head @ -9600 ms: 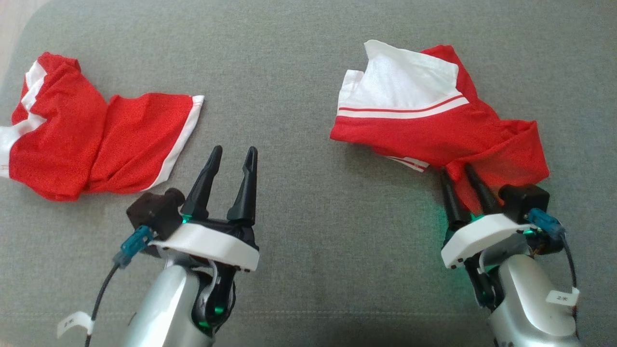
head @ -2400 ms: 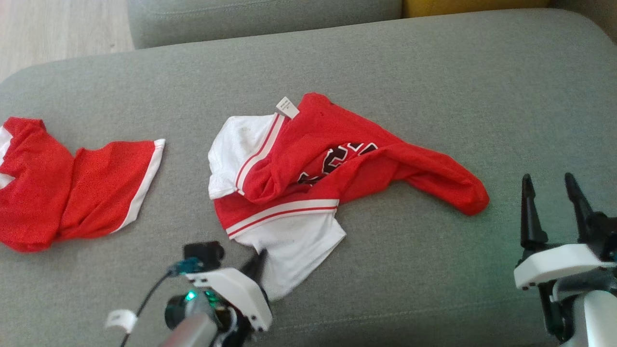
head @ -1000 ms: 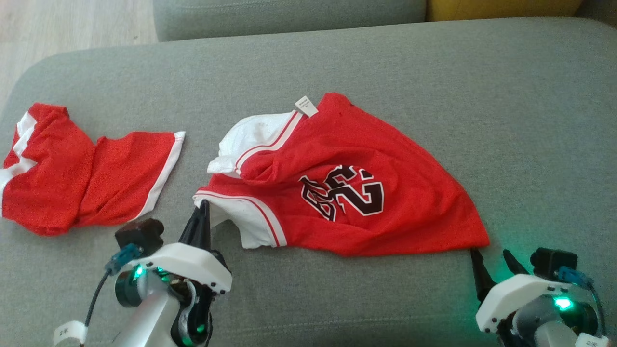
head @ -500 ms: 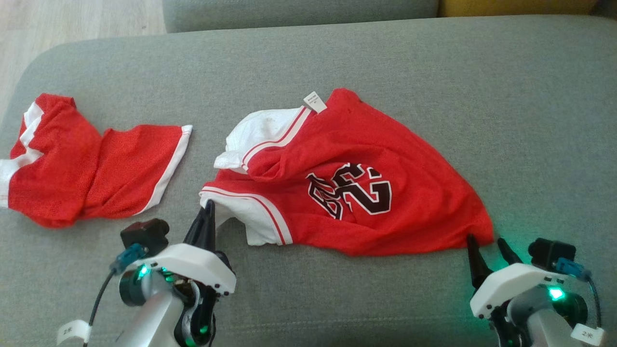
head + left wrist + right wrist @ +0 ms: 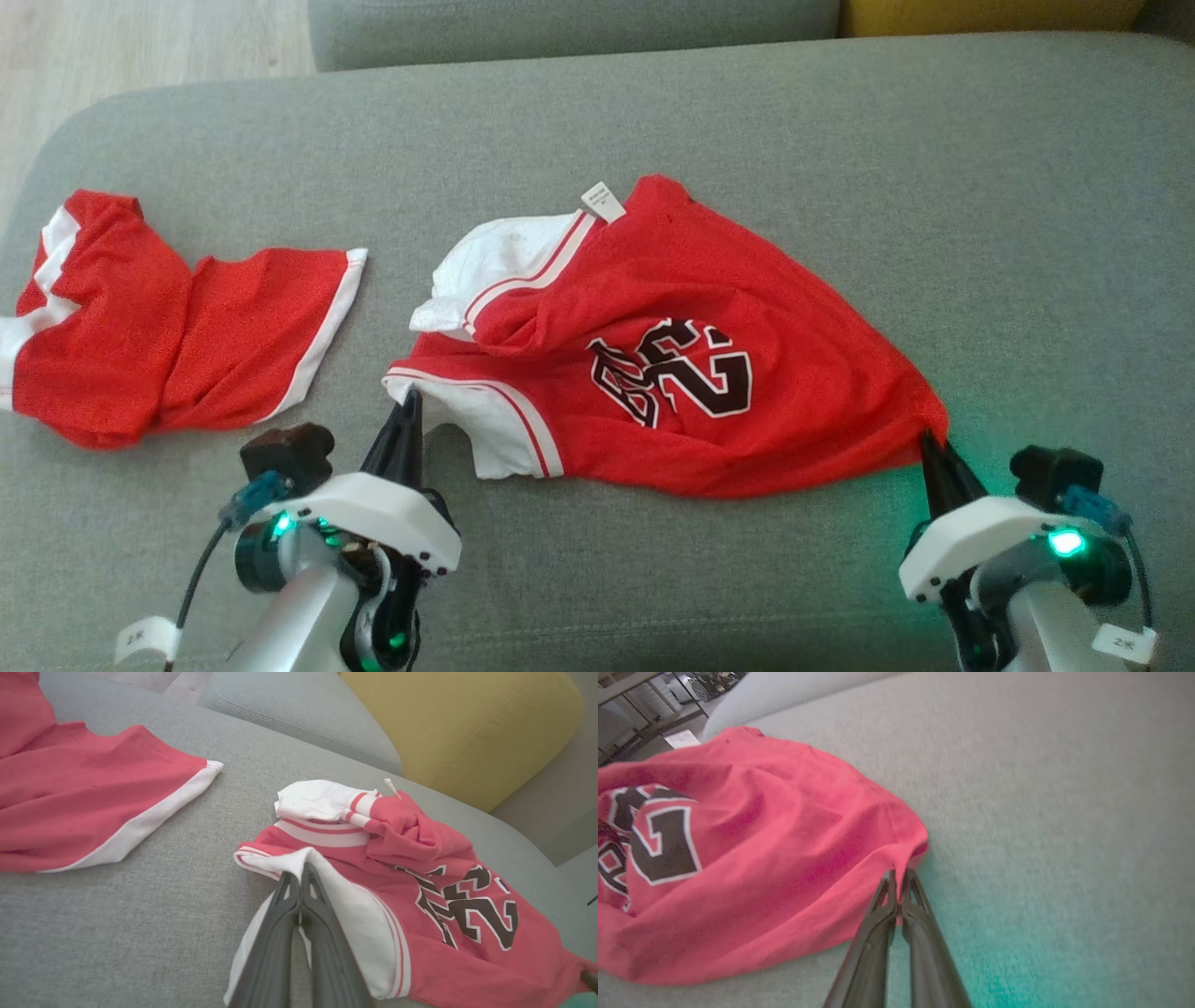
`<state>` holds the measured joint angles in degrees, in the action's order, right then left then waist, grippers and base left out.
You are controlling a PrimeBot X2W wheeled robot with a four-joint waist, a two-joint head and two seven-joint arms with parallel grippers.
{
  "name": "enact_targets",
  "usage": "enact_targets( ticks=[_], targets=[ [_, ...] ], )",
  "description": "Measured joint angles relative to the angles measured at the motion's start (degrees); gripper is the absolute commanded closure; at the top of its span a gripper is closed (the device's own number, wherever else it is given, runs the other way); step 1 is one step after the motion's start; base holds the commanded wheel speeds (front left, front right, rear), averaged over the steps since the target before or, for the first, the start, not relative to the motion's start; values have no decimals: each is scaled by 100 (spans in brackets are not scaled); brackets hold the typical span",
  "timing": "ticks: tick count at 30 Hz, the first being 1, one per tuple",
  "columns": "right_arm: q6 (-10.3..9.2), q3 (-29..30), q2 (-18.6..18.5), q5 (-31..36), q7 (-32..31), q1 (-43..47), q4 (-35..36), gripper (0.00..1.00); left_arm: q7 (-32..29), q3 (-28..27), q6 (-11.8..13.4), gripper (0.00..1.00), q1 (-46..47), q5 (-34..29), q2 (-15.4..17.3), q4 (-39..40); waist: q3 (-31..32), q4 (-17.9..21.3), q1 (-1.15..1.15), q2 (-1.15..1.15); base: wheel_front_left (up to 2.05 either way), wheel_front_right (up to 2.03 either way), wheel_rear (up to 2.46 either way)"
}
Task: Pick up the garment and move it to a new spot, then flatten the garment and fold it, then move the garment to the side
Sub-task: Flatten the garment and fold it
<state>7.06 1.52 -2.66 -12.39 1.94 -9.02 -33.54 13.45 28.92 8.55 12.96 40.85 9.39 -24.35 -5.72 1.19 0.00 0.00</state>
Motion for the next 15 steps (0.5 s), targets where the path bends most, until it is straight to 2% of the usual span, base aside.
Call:
enact_targets(
  ticks=[3,7,13,15],
  targets=[
    [0,-132,-78,220,159,0,270,100,-33,10,-19,100,0,-1,68,53,78,10,0,0,0,0,0],
    [0,-303,-424,391,367,-74,811,100,-122,15,-79,100,25,-45,240,391,210,24,0,0,0,0,0],
    [0,-286,-949,358,279,-556,1815,100,-452,-45,-86,100,374,-51,485,1312,513,37,0,0,0,0,0],
    [0,-234,-1051,280,140,-710,2161,100,-616,-119,-14,100,522,-38,576,1703,626,49,0,0,0,0,0]
  ],
)
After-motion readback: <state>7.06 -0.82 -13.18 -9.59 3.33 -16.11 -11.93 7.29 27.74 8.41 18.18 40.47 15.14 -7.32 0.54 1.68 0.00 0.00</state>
